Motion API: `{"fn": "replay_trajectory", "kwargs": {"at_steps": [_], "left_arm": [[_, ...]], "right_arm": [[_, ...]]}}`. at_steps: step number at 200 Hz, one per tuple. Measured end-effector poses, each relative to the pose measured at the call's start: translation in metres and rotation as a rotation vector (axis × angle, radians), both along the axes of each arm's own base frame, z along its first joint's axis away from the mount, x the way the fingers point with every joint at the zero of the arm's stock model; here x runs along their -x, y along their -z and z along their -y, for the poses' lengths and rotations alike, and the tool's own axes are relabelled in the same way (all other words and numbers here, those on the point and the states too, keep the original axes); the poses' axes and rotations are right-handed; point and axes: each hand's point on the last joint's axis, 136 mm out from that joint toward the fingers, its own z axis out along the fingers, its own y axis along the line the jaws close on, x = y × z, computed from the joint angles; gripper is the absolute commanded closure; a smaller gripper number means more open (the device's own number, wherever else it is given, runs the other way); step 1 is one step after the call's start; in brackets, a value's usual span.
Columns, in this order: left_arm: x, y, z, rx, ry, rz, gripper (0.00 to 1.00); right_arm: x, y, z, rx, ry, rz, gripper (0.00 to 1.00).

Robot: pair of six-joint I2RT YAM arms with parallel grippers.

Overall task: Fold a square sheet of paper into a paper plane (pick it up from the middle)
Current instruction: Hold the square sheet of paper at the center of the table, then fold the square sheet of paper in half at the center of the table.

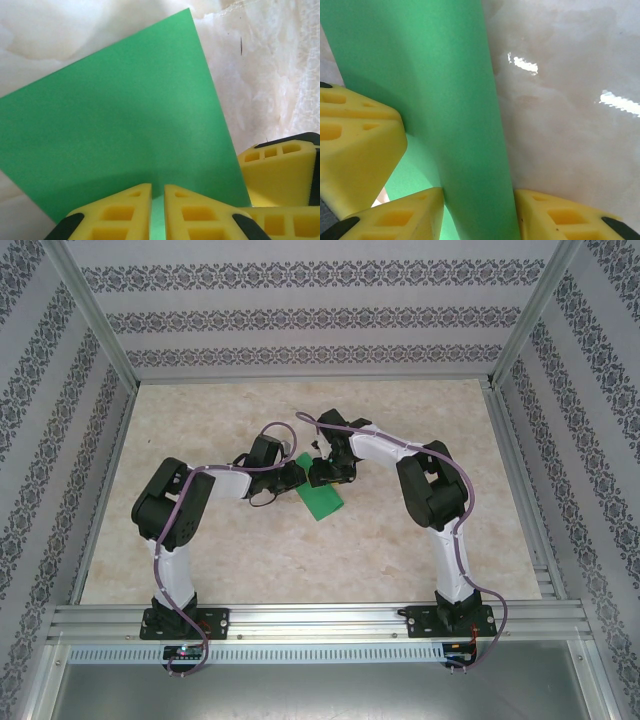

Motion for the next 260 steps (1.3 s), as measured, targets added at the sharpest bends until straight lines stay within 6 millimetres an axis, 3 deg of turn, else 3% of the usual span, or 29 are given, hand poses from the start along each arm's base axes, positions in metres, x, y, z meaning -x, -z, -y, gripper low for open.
{"fn": "replay_trajectory", "kwargs": {"at_steps": [42, 89, 112, 136, 156, 180, 194, 213, 260], "left_arm": [[0.001, 0.003, -0.001, -0.032, 0.0, -0.022, 0.87], [0.002, 0.005, -0.002, -0.074, 0.017, -0.038, 0.89], [0.001, 0.006, -0.002, -0.092, 0.025, -0.038, 0.89], [0.001, 0.007, -0.002, -0.106, 0.036, -0.043, 0.9], [0.001, 0.007, -0.002, -0.114, 0.04, -0.046, 0.9], [0.0, 0.007, -0.002, -0.12, 0.044, -0.054, 0.92], [0.0, 0.007, -0.002, -0.122, 0.044, -0.057, 0.94], [0.0, 0.007, -0.001, -0.123, 0.047, -0.057, 0.95], [-0.001, 0.008, -0.001, -0.124, 0.047, -0.056, 0.98]], "right_arm": [[0.0, 0.0, 0.0, 0.0, 0.0, 0.0, 0.55], [0.0, -0.007, -0.002, -0.031, 0.014, 0.001, 0.44], [-0.009, -0.019, 0.02, -0.044, 0.078, 0.014, 0.41], [-0.026, -0.054, 0.044, -0.109, 0.155, 0.079, 0.42], [-0.035, -0.087, 0.046, -0.183, 0.185, 0.151, 0.54], [-0.032, -0.105, 0.022, -0.259, 0.154, 0.181, 0.75], [-0.025, -0.101, 0.007, -0.274, 0.132, 0.163, 0.87], [-0.016, -0.087, -0.008, -0.276, 0.115, 0.118, 0.95], [-0.007, -0.048, -0.016, -0.24, 0.12, 0.024, 0.99]]}}
